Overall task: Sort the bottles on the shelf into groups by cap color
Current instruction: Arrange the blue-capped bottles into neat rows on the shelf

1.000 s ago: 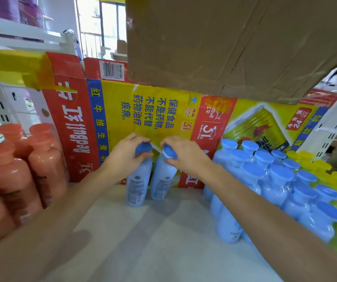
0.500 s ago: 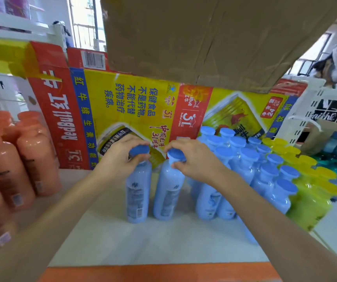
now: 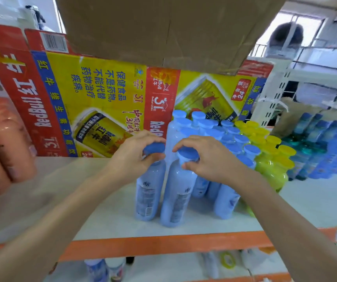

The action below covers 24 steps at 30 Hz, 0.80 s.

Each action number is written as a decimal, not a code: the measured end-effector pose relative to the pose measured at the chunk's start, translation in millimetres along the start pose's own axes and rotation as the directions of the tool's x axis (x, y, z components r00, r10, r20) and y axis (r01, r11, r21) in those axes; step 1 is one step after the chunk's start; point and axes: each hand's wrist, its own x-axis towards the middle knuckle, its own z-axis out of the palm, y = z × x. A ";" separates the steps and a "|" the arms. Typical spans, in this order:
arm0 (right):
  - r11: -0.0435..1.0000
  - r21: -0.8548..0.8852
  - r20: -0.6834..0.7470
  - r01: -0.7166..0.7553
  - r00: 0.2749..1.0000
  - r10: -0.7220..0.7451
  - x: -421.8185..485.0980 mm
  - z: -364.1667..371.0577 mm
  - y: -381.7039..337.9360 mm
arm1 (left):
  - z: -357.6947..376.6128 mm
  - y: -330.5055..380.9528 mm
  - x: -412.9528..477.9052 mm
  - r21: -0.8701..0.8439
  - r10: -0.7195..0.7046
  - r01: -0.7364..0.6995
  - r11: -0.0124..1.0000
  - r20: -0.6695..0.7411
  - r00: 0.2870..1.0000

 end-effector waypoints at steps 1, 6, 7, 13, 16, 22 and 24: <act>1.000 0.003 -0.001 -0.002 1.000 0.002 -4.1 -2.4 5.1 | 4.7 4.4 2.0 -0.003 0.010 -0.010 1.000 -0.001 1.000; 1.000 -0.003 -0.007 -0.023 1.000 0.023 -18.4 -11.7 30.7 | 24.9 23.9 10.5 -0.039 0.004 -0.004 0.999 -0.010 1.000; 1.000 0.003 -0.006 -0.028 1.000 0.028 -20.4 -13.8 34.8 | 28.4 26.4 12.1 -0.045 -0.006 0.006 0.999 -0.011 1.000; 0.999 0.045 0.025 0.001 1.000 -0.002 -24.6 -22.1 53.6 | 42.8 36.9 18.0 -0.112 -0.072 0.070 0.991 -0.012 0.997; 0.994 0.100 0.033 0.036 0.999 -0.040 -22.6 -21.4 60.0 | 44.3 37.7 15.7 -0.269 -0.114 0.115 0.956 0.017 0.993; 0.960 0.275 0.020 0.060 0.997 -0.068 -24.4 -18.1 75.7 | 54.1 38.4 7.3 -0.490 -0.260 0.201 0.848 -0.055 0.964; 0.941 0.333 0.003 0.066 0.997 -0.071 -26.8 -15.8 77.6 | 62.6 38.2 3.8 -0.516 -0.350 0.225 0.827 -0.158 0.923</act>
